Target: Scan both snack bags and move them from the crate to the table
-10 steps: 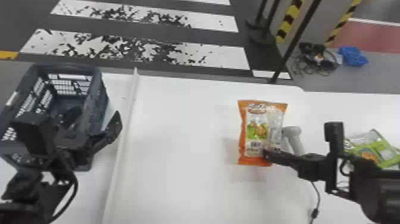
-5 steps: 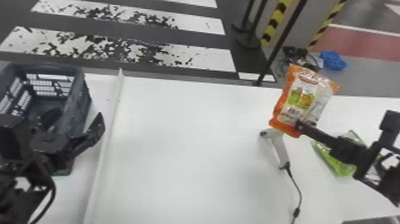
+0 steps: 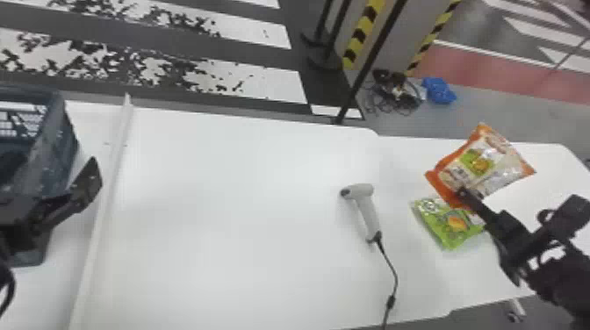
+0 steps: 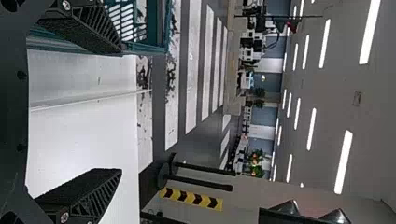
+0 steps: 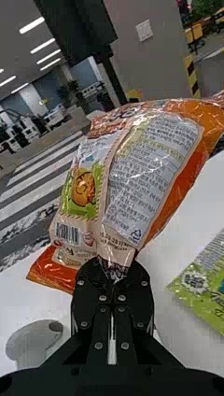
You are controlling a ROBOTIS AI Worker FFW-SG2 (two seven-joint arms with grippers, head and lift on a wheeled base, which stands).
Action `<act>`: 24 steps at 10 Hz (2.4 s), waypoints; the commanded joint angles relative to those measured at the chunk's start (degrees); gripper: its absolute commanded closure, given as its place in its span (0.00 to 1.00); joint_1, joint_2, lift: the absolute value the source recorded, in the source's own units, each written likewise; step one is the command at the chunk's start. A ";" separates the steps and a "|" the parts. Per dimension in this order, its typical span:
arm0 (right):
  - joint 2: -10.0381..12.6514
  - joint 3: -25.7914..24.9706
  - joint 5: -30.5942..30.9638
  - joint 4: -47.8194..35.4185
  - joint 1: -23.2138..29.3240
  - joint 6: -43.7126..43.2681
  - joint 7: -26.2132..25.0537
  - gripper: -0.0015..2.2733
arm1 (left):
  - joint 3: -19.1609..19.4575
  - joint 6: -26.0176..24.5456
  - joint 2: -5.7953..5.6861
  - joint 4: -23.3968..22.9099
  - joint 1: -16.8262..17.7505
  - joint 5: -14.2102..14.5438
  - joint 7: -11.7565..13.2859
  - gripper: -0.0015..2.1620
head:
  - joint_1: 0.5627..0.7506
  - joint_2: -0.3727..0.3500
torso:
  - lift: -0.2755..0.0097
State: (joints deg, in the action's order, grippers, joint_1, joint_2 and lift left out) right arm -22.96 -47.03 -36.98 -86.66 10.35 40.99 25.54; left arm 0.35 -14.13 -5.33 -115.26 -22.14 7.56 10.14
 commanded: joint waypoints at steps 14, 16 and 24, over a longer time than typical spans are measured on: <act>3.98 11.08 1.48 -6.59 8.73 -25.20 -15.96 0.01 | -3.42 -2.88 -0.29 -1.98 0.26 -0.18 -1.17 0.04 | 0.70 0.03 | 0.66; 8.28 20.48 9.21 -17.75 15.67 -39.44 -15.87 0.01 | -5.53 -4.11 -0.20 -2.07 -0.10 -1.23 -2.58 0.04 | 0.70 0.03 | 0.66; 17.60 42.02 28.02 -19.33 21.47 -61.06 -18.86 0.01 | -7.91 0.11 0.06 -1.54 -1.77 -2.90 -3.98 0.04 | 0.70 0.24 | 0.66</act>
State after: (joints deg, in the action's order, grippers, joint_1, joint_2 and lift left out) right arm -5.81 -5.22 -9.70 -106.07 31.58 -20.00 6.66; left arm -7.55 -14.17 -5.32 -116.69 -23.86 4.67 6.19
